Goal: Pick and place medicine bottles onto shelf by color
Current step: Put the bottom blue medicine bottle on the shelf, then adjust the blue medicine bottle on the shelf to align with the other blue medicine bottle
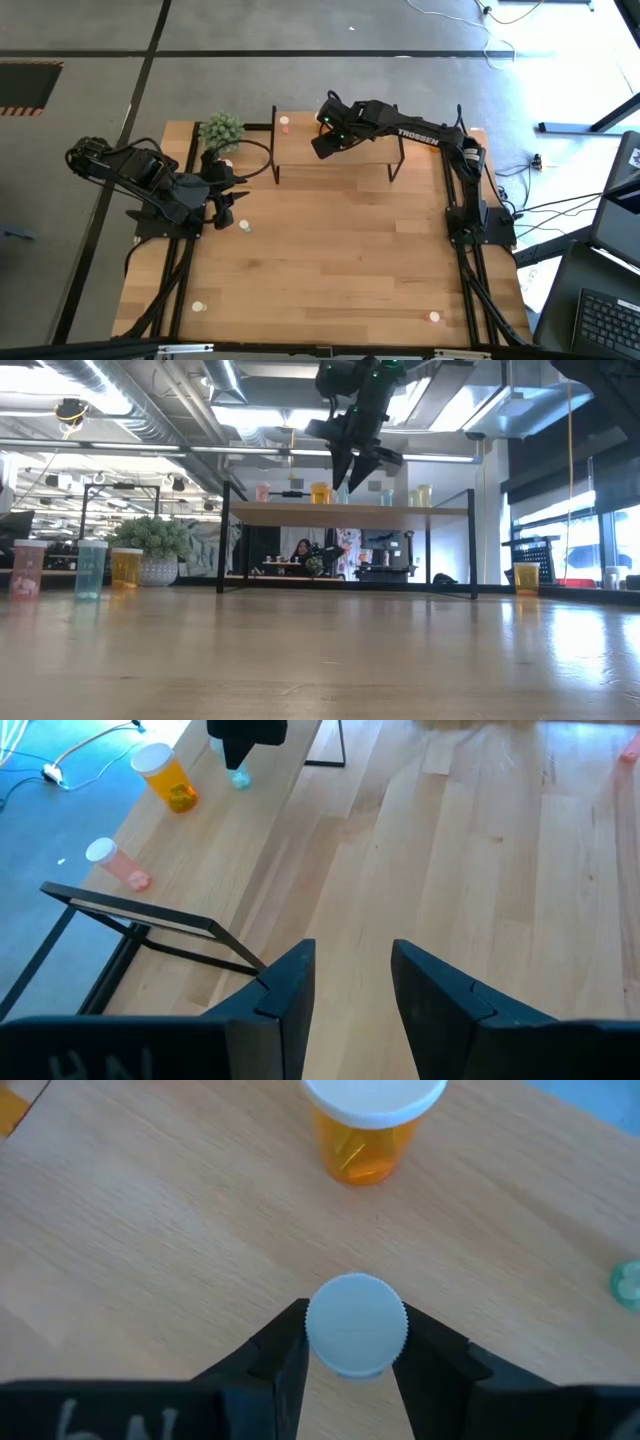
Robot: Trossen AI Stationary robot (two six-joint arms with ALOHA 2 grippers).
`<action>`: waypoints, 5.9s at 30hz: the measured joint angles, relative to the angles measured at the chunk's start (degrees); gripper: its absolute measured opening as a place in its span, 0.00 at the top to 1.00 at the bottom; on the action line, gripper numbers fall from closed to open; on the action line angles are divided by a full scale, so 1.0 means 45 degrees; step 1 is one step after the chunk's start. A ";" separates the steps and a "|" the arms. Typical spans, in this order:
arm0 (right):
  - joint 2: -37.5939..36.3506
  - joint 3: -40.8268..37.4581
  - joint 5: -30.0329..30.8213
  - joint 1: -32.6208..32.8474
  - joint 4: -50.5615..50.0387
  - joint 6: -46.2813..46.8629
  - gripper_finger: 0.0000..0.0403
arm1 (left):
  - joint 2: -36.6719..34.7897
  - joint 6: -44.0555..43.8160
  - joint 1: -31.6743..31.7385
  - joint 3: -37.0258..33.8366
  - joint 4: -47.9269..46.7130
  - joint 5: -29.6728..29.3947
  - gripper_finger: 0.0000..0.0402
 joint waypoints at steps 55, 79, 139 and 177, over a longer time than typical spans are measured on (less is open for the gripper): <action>-0.0049 0.0653 -0.0641 0.0024 -0.0312 -0.0375 0.51 | 0.0000 -0.0015 0.0000 0.0000 0.0005 0.0004 0.68; -0.0044 0.4934 0.0682 0.1255 -0.3984 -0.1390 0.51 | 0.0000 -0.0104 0.0000 0.0000 0.0000 0.0004 0.68; 0.1117 0.4532 -0.3960 -0.0726 -0.3942 -1.1952 0.51 | 0.0000 -0.2026 0.3201 0.0000 -0.0043 -0.0726 0.68; 0.1715 0.4537 -0.5379 -0.1812 -0.4126 -1.1576 0.51 | 0.0005 -0.2089 0.4269 0.0000 -0.0049 -0.0894 0.68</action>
